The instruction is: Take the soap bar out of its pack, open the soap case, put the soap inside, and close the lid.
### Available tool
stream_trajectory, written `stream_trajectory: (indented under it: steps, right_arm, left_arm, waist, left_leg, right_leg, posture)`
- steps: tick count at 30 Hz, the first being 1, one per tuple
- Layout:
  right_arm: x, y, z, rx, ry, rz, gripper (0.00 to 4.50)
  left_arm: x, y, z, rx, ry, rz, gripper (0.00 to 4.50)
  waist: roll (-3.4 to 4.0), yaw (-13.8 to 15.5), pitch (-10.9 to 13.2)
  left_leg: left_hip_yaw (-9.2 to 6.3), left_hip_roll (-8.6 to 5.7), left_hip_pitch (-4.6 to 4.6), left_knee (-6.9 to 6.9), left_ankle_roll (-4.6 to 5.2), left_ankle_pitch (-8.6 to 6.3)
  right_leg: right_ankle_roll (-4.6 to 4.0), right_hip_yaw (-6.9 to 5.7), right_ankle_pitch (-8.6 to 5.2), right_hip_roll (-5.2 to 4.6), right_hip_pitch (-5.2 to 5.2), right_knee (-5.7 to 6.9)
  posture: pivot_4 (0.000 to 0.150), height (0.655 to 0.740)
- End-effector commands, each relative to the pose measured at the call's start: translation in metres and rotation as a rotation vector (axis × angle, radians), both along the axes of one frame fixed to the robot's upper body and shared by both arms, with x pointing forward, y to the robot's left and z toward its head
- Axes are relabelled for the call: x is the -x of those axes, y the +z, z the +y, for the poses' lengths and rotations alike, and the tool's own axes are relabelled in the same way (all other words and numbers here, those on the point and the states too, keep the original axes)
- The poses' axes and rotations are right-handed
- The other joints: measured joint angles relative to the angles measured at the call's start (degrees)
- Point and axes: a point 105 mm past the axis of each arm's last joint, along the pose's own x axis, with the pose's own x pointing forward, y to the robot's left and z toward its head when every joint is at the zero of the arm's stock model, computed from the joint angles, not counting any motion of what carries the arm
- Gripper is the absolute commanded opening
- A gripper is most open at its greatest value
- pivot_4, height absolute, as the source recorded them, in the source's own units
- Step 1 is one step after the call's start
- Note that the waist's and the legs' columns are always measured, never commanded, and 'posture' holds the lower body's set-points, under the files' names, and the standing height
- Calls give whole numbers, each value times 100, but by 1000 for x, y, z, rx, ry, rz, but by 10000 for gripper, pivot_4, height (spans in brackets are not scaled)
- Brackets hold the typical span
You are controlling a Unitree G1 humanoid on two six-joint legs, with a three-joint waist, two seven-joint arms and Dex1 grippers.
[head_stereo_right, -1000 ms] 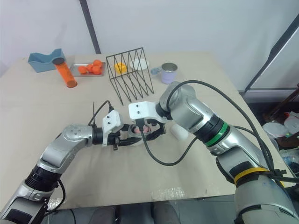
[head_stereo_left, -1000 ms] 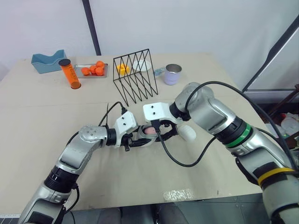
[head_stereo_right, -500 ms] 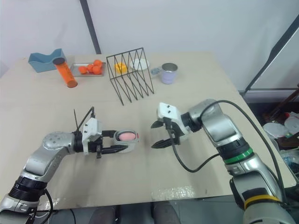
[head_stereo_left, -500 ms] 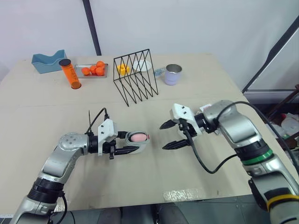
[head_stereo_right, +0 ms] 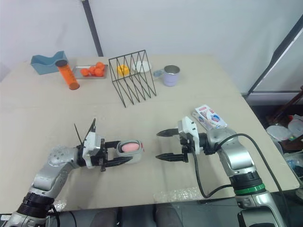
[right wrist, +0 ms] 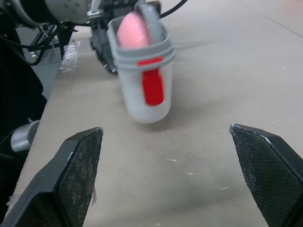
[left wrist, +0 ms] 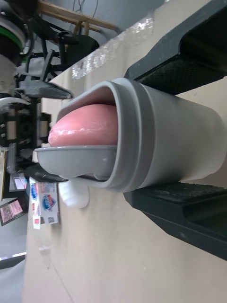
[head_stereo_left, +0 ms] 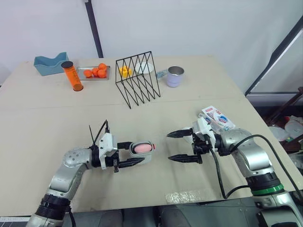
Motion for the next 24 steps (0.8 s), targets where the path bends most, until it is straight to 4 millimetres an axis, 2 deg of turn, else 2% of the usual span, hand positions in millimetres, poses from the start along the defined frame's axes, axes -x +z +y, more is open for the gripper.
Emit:
stream_trajectory:
  steps: [1,7,11,13,16,18,24]
  right_arm:
    - [-2,24,0,-21,-11,-74,44352]
    - [-6,28,-8,43,-93,-63,44352]
    - [-24,37,-34,210,-311,48,44352]
    - [-29,44,-41,256,-380,70,44352]
    - [-37,53,-44,290,-513,158,44352]
    - [-34,58,-38,297,-518,187,44352]
    - [-30,45,-41,541,-687,318,44352]
  left_arm:
    - [-1,7,-3,4,-17,-64,20559]
    - [0,4,-3,-21,-31,-67,20559]
    - [-3,3,-1,-31,-21,-60,20559]
    - [-3,3,0,-34,-16,-57,20559]
    - [-4,4,2,-37,-11,-56,20559]
    - [-5,4,2,-37,-7,-54,20559]
    - [-9,6,1,-37,2,-53,20559]
  waist:
    - [0,1,0]
    - [0,1,0]
    - [11,0,6]
    - [10,0,4]
    - [10,-8,4]
    - [11,-4,4]
    - [11,-1,4]
  left_leg:
    - [0,0,0,0,0,0]
    - [0,0,-1,0,-1,-1]
    - [1,0,-1,1,-1,-1]
    - [9,-1,0,0,-1,0]
    - [10,1,4,-5,5,-4]
    - [15,1,3,-9,4,-4]
    - [19,0,-4,-10,7,-8]
  right_leg:
    - [0,0,0,0,0,0]
    - [1,0,-1,-1,0,0]
    - [0,2,0,-1,-1,-1]
    - [0,9,0,-2,-5,0]
    - [-4,10,-3,1,-5,-1]
    - [-6,16,-2,0,-9,-1]
    - [-6,16,-2,-3,-14,-8]
  posture:
    - [1500,7400]
    - [1500,7400]
    - [1500,7400]
    - [1500,7400]
    - [1500,7400]
    - [1500,7400]
    - [1500,7400]
